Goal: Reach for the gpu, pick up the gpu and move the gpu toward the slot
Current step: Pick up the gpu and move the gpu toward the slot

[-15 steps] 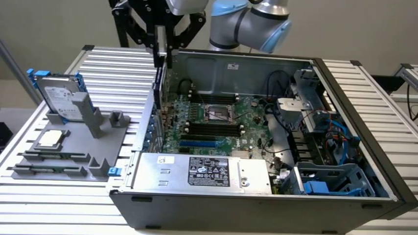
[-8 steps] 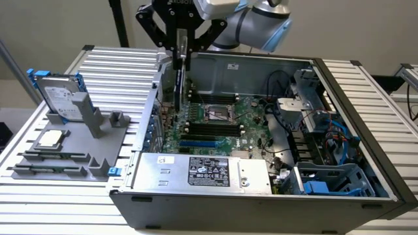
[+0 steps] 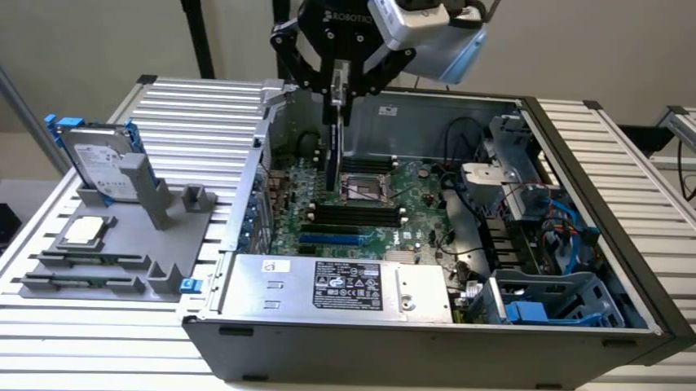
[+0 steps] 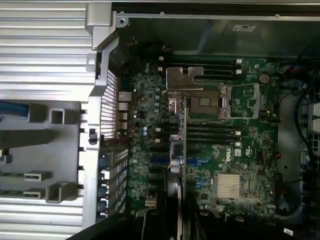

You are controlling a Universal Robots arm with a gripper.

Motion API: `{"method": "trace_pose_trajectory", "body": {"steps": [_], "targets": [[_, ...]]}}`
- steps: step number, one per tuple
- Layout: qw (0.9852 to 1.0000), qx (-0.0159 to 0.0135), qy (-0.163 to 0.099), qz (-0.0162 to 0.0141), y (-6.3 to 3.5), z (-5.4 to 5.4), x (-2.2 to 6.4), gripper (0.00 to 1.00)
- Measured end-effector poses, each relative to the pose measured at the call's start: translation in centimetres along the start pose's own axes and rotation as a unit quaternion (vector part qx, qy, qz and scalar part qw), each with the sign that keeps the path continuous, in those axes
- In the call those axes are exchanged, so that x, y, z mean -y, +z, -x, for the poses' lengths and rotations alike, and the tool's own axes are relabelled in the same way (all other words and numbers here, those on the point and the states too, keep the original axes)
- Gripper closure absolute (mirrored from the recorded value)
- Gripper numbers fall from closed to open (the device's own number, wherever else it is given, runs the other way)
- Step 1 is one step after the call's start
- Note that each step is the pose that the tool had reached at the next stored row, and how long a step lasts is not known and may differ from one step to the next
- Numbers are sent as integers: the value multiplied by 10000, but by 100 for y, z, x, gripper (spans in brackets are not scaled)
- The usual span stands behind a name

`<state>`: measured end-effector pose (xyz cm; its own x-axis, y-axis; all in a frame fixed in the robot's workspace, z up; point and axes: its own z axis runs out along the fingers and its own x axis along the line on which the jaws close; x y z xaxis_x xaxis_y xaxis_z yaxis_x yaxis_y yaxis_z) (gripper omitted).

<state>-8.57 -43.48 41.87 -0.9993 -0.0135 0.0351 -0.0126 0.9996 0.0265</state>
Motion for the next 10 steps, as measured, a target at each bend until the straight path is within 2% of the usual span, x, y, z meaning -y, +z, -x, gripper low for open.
{"method": "trace_pose_trajectory", "body": {"steps": [8, 10], "targets": [[10000, -15, 2, -29, 93, 367, -30, 74], [10000, -23, 3, -52, 105, 429, -37, 74]]}}
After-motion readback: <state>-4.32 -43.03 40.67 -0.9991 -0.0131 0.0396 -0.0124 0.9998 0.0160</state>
